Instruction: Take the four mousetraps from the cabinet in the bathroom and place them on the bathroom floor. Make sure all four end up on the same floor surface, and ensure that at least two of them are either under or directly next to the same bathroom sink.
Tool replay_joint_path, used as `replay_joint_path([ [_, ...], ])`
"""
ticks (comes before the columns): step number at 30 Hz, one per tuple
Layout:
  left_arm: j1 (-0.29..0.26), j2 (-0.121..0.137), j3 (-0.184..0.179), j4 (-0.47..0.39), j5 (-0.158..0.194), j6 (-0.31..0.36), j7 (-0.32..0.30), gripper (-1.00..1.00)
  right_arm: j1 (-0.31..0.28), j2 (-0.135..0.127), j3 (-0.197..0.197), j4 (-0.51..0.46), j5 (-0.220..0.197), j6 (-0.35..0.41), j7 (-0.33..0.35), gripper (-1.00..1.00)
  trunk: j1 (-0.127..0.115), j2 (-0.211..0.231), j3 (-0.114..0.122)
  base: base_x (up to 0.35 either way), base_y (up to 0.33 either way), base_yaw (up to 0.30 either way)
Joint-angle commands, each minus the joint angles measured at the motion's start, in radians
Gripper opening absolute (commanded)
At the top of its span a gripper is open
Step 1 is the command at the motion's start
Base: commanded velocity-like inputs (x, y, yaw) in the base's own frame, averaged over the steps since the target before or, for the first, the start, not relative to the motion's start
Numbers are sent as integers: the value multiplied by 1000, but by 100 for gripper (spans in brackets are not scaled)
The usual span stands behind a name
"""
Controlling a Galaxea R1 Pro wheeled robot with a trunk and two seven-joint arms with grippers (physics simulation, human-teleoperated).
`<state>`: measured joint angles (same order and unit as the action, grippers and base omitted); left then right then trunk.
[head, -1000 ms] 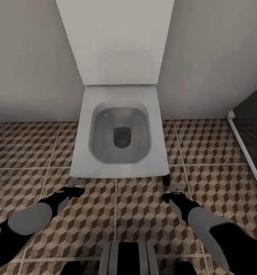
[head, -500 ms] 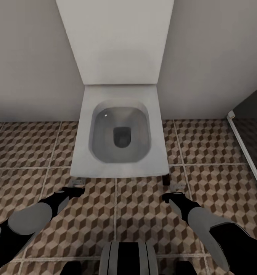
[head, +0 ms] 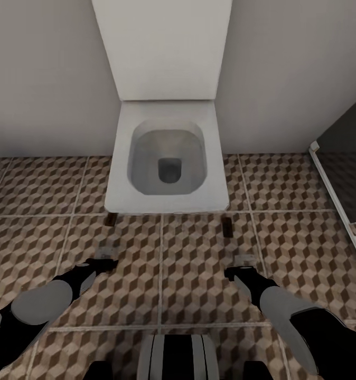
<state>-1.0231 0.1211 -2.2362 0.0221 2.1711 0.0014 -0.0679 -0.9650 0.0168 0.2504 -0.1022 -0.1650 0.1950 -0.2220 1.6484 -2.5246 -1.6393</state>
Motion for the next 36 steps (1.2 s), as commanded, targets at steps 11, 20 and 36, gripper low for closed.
replay_joint_path([
  [11,0,1,-7,1,10,-31,-4,100,0,-1,9,-2,-10,6,-5,100,-1,0,0,-185,0,0],
  [20,0,2,-6,-1,12,-59,-4,100,0,-1,9,-2,-10,6,-5,100,-1,0,0,-10,0,0],
  [36,0,2,-3,0,13,-60,-3,100,0,-2,8,-2,-10,6,-5,100,-1,0,0,0,0,0],
])
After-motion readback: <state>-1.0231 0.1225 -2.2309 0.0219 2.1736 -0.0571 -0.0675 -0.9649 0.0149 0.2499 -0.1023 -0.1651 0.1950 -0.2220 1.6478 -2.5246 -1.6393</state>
